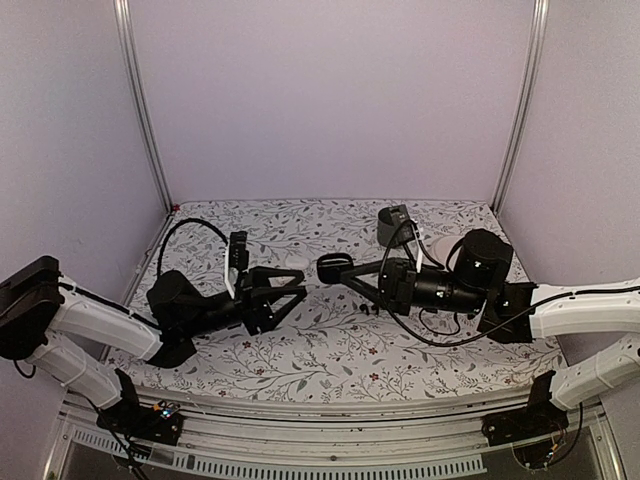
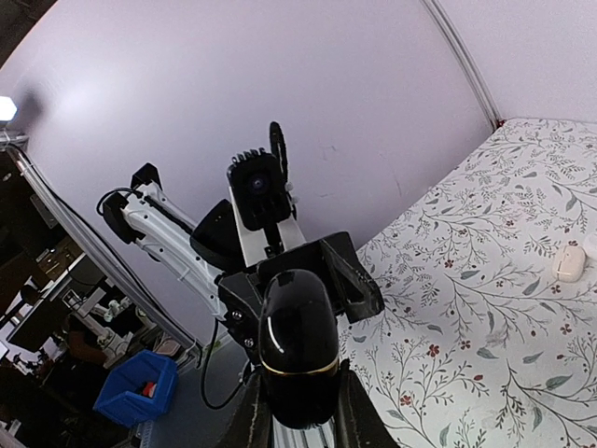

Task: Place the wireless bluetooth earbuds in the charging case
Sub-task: Pass from the right arm to the left

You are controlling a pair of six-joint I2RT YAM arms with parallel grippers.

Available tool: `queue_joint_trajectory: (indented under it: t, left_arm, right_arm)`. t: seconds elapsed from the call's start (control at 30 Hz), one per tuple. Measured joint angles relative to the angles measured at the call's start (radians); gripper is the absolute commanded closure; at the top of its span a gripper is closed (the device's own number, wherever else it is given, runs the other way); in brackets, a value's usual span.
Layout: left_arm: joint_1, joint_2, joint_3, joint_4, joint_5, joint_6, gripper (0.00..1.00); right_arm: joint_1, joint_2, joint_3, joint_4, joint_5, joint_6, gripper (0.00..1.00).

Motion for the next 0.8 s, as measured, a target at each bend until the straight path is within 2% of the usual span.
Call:
queue_joint_trajectory:
  t: [0.2,0.37,0.8]
  left_arm:
    - [0.000,0.084,0.025,0.171,0.056,-0.171,0.50]
    - [0.000,0.118,0.064,0.216,0.084,-0.238,0.57]
    - [-0.032,0.146,0.120,0.214,0.111,-0.261,0.73]
  right_arm:
    - [0.025,0.013,-0.011,0.088,0.006,-0.003,0.95]
    - [0.042,0.029,-0.024,0.133,0.027,-0.002,0.95]
    - [0.058,0.056,-0.031,0.183,0.062,0.008,0.95]
